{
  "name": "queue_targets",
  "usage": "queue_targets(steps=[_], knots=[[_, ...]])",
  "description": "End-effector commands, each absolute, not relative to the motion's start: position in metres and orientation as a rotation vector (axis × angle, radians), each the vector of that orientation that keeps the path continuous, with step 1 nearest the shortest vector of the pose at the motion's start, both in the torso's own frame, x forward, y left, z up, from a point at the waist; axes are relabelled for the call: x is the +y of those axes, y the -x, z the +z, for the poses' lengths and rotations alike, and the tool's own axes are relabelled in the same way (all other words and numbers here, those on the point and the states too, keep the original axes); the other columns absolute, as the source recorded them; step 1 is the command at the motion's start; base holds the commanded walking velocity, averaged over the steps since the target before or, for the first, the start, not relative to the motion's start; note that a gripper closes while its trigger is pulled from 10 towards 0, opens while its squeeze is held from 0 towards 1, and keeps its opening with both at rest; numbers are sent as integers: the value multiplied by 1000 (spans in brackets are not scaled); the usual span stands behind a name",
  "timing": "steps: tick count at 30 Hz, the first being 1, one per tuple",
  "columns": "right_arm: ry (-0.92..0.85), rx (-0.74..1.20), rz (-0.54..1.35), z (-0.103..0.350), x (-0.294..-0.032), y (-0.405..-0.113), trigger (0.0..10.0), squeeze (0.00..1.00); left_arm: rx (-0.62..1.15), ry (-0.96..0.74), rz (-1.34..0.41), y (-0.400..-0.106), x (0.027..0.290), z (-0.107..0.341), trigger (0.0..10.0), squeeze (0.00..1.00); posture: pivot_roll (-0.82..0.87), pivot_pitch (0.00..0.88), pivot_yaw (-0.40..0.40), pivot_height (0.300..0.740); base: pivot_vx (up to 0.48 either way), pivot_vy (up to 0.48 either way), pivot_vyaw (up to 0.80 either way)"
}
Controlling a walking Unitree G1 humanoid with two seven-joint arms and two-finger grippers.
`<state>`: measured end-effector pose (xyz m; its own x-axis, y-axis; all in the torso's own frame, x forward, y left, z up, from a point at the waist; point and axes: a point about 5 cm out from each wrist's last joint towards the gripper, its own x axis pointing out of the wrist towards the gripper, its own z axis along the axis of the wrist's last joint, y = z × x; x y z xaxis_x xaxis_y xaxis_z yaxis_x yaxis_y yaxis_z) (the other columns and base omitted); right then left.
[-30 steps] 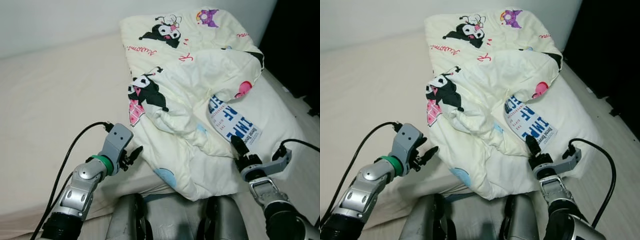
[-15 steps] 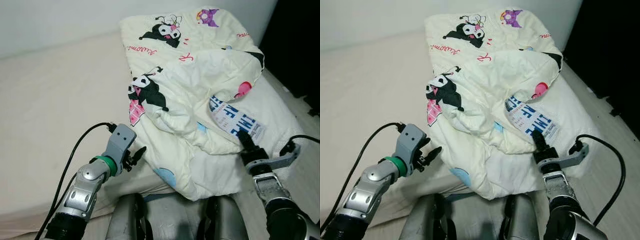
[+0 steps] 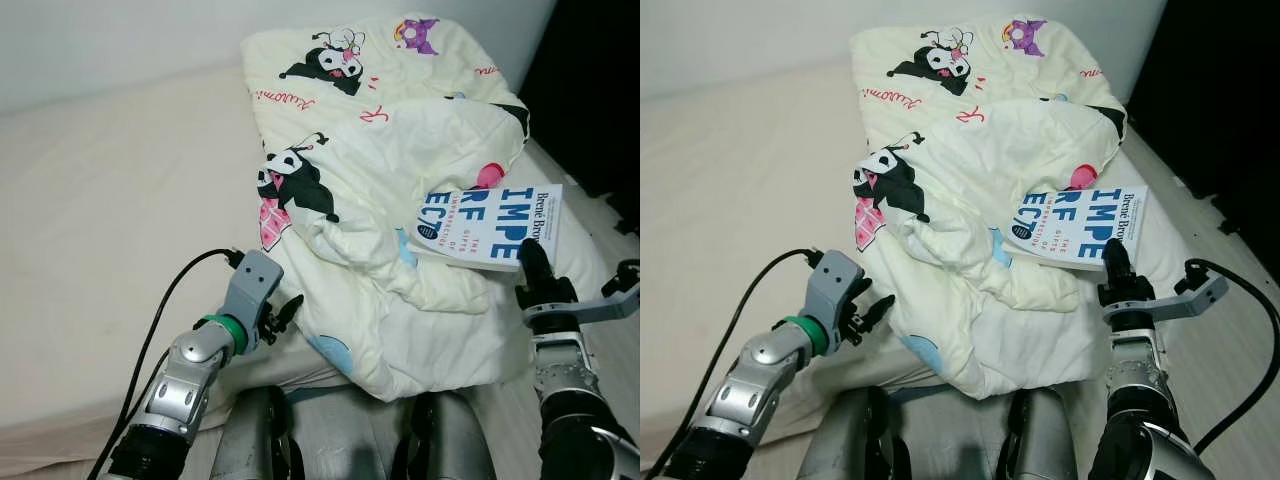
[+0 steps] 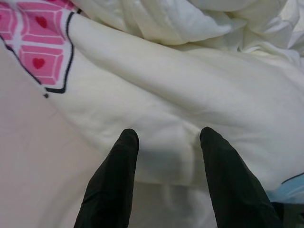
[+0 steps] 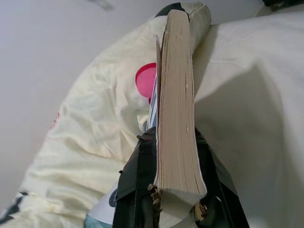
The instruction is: Clean up the room
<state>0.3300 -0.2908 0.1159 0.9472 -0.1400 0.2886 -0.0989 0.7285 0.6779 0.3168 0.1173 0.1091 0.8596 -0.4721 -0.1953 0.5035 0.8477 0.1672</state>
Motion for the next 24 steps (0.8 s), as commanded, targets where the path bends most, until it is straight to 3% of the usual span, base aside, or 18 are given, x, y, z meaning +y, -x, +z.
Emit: queue_targets(steps=[1, 2, 8, 15, 16, 17, 24], knots=[[-700, -337, -43, 122, -296, -331, 0, 0, 173, -205, -508, -315, 119, 102, 10000, 0, 154, 173, 129, 595, 0, 0, 0], [-611, -310, -66, 128, -299, -333, 0, 0, 168, -187, -506, -316, 115, 101, 10000, 0, 137, 167, 112, 595, 0, 0, 0], [-500, -388, -33, 146, -294, -336, 0, 0, 132, -166, -478, -320, 113, 109, 10000, 0, 111, 161, 98, 595, 0, 0, 0], [-134, -539, 84, 201, -251, -331, 0, 8, -70, -82, -439, -323, 116, 161, 10000, 0, 73, 139, 59, 595, 0, 0, 0], [-64, -547, 70, 207, -244, -327, 10000, 0, -110, -84, -435, -322, 117, 170, 10000, 0, 57, 128, 40, 595, 0, 0, 0], [41, -550, 47, 212, -236, -323, 10000, 0, -158, -85, -430, -321, 117, 182, 10000, 0, 45, 115, 21, 595, 0, 0, 0], [219, -635, -31, 231, -220, -304, 10000, 0, -296, -47, -435, -319, 107, 219, 10000, 0, 17, 90, -9, 595, 0, 0, 0]])
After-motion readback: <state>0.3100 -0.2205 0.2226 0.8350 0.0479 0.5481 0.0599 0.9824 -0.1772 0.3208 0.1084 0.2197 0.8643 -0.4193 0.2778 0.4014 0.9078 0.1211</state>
